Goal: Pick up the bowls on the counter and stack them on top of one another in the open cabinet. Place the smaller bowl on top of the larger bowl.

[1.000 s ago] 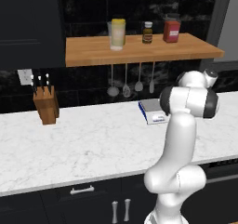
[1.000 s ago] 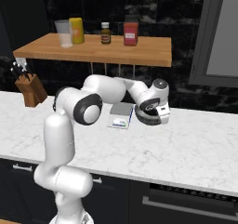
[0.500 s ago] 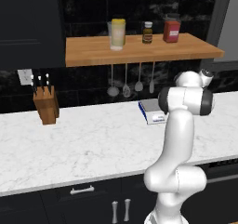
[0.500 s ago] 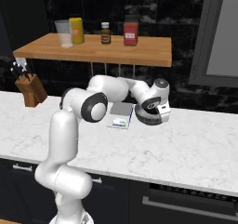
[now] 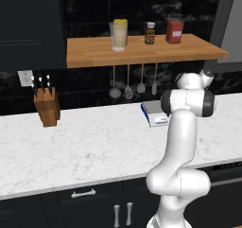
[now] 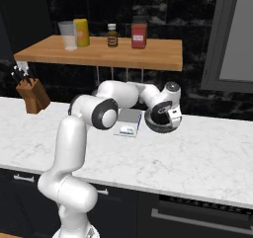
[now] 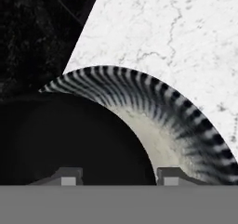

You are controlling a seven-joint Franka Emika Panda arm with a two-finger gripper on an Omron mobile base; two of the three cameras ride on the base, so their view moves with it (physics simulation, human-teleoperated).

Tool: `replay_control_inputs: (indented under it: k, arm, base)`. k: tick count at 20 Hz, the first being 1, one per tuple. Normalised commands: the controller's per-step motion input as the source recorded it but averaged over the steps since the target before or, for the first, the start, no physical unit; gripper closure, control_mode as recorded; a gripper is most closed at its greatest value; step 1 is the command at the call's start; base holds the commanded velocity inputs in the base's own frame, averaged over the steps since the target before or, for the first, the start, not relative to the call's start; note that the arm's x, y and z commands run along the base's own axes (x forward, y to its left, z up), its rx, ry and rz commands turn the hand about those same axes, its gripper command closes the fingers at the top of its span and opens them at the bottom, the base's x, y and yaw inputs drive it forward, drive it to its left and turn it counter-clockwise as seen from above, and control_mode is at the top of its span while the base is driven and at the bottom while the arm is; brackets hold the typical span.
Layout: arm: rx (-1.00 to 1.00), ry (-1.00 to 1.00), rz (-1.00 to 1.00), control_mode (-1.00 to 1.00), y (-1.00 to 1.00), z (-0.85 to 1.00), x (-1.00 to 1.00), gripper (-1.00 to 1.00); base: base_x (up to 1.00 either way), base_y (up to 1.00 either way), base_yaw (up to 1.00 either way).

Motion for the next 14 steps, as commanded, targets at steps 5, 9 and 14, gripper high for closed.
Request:
replay_control_inputs:
  k: [5, 9, 14]
  arm:
    - [0.03, 0.11, 0.0, -1.0, -0.28, 0.18, -0.32, -1.0]
    - [0.0, 0.14, 0.0, -1.0, -0.31, 0.01, -0.47, -1.0]
    - [-0.02, 0.02, 0.0, -1.0, 0.06, -0.14, -0.09, -1.0]
  base:
    - [0.0, 0.0, 0.0]
    - [0.0, 0.0, 0.0]
    - [0.0, 0.0, 0.0]
